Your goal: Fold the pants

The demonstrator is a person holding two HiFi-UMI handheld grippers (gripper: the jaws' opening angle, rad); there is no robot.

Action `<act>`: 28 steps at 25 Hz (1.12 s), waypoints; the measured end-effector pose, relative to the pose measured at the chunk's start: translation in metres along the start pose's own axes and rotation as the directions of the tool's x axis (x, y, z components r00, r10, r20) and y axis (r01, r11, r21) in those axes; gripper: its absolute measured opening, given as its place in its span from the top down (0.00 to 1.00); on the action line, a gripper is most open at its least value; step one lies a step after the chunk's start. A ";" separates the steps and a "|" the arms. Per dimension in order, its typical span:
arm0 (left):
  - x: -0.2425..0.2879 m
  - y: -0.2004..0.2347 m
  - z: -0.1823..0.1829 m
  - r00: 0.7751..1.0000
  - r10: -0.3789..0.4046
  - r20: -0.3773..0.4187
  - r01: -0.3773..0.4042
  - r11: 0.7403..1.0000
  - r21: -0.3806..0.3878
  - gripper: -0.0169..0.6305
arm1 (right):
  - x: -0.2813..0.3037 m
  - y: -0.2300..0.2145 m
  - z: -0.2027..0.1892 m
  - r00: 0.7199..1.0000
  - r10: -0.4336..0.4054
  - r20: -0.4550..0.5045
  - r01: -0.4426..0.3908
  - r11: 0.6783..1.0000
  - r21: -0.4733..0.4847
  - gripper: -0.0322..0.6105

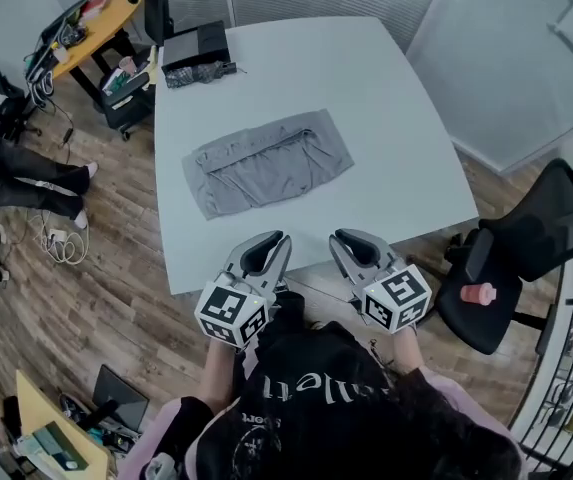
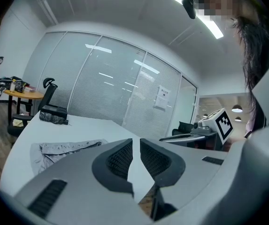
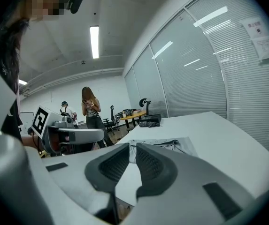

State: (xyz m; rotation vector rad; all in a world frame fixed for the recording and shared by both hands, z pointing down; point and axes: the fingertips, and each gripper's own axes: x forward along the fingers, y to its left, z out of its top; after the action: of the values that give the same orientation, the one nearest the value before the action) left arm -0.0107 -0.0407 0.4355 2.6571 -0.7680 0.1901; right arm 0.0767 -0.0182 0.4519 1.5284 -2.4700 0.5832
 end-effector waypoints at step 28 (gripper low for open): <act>-0.135 -0.126 -0.041 0.990 0.116 0.077 -0.118 0.993 0.027 0.87 | -0.130 0.114 -0.044 0.988 0.113 0.107 -0.103 0.990 -0.094 0.90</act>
State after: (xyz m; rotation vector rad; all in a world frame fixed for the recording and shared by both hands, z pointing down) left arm -0.0579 0.1398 0.4039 2.6635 -0.9535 0.1342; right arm 0.0324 0.1518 0.4199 1.4390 -2.6376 0.4093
